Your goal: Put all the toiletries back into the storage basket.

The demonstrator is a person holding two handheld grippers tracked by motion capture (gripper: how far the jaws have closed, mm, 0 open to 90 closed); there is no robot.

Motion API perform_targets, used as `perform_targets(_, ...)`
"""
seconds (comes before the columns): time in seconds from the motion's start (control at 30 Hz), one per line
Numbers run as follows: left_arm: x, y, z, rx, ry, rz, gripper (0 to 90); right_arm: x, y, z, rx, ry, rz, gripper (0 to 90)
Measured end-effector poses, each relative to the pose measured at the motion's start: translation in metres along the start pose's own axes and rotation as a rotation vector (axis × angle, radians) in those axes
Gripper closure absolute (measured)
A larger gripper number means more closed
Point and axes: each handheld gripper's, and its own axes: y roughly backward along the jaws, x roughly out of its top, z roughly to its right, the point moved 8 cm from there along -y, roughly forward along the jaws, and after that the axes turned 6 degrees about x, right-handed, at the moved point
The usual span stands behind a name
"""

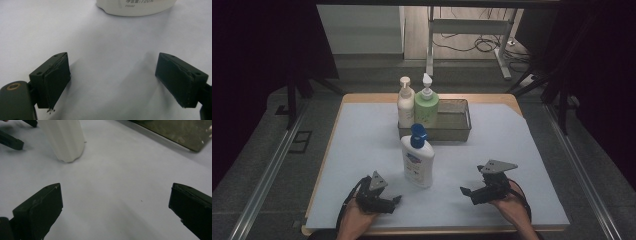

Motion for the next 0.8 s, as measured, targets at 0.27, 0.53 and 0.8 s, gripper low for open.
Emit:
perform_targets(0.27, 0.0, 0.0, 0.0, 0.003, -0.001, 0.001, 12.1, 0.015, -0.006, -0.01, 0.042, 0.002, 0.01, 0.0)
perform_targets(0.53, 0.0, 0.0, 0.0, 0.004, 0.001, 0.004, 12.2, 0.034, -0.016, -0.023, 0.078, 0.026, 0.002, 0.0)
perform_targets(0.8, 0.0, 0.0, 0.0, 0.005, -0.003, 0.003, 12.2, 0.054, -0.025, -0.036, 0.109, 0.046, 0.001, 0.0)
